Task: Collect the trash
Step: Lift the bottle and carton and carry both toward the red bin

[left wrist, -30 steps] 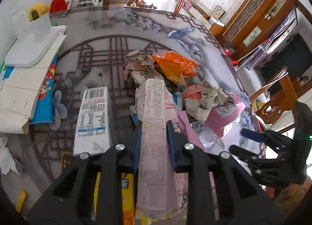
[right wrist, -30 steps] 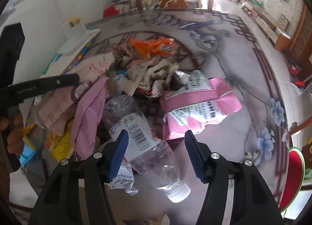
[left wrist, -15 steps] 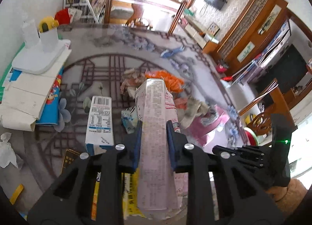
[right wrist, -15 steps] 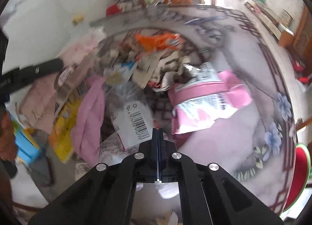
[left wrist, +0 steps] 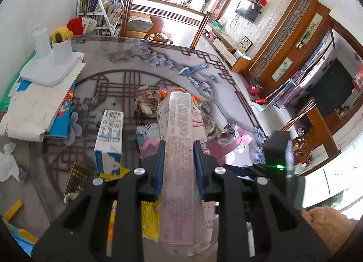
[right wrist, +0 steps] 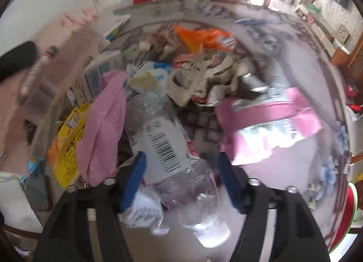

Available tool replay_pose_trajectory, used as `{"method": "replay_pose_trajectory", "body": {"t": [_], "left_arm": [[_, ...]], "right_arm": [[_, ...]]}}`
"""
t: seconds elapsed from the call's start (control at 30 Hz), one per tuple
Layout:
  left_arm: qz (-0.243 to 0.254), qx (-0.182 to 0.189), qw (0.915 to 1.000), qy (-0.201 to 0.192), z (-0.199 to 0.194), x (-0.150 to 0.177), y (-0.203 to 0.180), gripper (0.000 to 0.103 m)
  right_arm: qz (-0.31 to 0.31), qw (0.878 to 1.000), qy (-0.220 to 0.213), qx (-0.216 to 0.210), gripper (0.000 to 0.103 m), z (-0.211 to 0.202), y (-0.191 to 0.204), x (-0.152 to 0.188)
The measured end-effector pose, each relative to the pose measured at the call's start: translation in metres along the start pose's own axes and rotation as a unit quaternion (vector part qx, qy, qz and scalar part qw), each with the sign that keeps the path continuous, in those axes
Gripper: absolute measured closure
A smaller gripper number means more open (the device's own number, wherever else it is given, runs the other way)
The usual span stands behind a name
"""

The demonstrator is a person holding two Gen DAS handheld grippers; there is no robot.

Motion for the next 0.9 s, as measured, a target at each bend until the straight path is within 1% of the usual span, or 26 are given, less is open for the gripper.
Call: {"method": "replay_pose_trajectory", "body": {"t": [0.1, 0.13, 0.2, 0.23, 0.27, 0.33, 0.37, 0.5, 0.53, 0.57, 0.6, 0.63, 0.67, 0.77, 0.83, 0.9], "left_arm": [[-0.003, 0.003, 1.0000, -0.003, -0.005, 0.004, 0.000, 0.080], [-0.003, 0.005, 1.0000, -0.004, -0.006, 0.004, -0.002, 0.080], [0.000, 0.008, 1.0000, -0.003, -0.006, 0.007, -0.005, 0.080], [0.002, 0.011, 0.9999, -0.002, -0.006, 0.008, -0.008, 0.080], [0.003, 0.014, 0.9999, -0.002, -0.005, 0.008, -0.011, 0.080], [0.011, 0.024, 0.9997, 0.000, -0.002, 0.008, -0.020, 0.080], [0.016, 0.027, 0.9995, 0.000, 0.000, 0.009, -0.024, 0.080], [0.035, 0.039, 0.9986, -0.003, 0.005, 0.004, -0.041, 0.080], [0.037, 0.040, 0.9985, -0.004, 0.005, 0.003, -0.043, 0.080], [0.041, 0.040, 0.9983, -0.006, 0.006, 0.001, -0.047, 0.080], [0.044, 0.039, 0.9983, -0.007, 0.006, 0.000, -0.049, 0.080], [0.050, 0.037, 0.9981, -0.007, 0.006, -0.003, -0.051, 0.080], [0.054, 0.035, 0.9979, -0.008, 0.006, -0.004, -0.052, 0.080], [0.063, 0.028, 0.9976, -0.010, 0.003, -0.006, -0.052, 0.080], [0.060, 0.025, 0.9978, -0.011, 0.002, -0.006, -0.049, 0.080], [0.053, 0.024, 0.9983, -0.008, 0.001, -0.004, -0.045, 0.080]], "right_arm": [[-0.007, 1.000, 0.005, 0.000, 0.033, 0.008, 0.004, 0.002], [-0.010, 1.000, 0.005, 0.001, 0.035, 0.007, 0.005, 0.003], [-0.012, 1.000, 0.003, -0.007, 0.044, 0.001, 0.005, 0.006], [-0.008, 1.000, -0.004, -0.008, 0.068, -0.005, 0.003, 0.006], [-0.003, 1.000, -0.012, -0.002, 0.077, -0.012, 0.002, 0.009], [0.017, 1.000, -0.016, -0.017, 0.078, -0.023, -0.002, 0.013], [0.025, 0.999, -0.015, -0.023, 0.078, -0.027, -0.006, 0.016], [0.054, 0.998, -0.012, -0.013, 0.073, -0.028, -0.017, 0.022], [0.066, 0.998, -0.014, -0.015, 0.068, -0.027, -0.020, 0.021], [0.078, 0.997, -0.014, -0.021, 0.059, -0.026, -0.020, 0.020], [0.083, 0.996, -0.017, -0.025, 0.055, -0.025, -0.018, 0.018], [0.082, 0.996, -0.022, -0.025, 0.046, -0.024, -0.015, 0.013], [0.077, 0.996, -0.024, -0.024, 0.041, -0.023, -0.011, 0.009], [0.049, 0.999, -0.015, -0.016, 0.035, -0.011, 0.004, -0.001], [0.027, 1.000, 0.008, -0.006, 0.034, 0.003, 0.013, -0.002], [0.023, 0.999, 0.028, -0.008, 0.034, 0.017, 0.015, 0.000]]}}
Point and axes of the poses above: each gripper's, at about its wrist camera, not at the fingertips, and z roughly the way its jaws point, y to its left, x to its underside, the point moved 5 cm from there along z, roughly the way its jaws point, and after that the axes turned 5 degrees about -z, right-handed, at the moved point
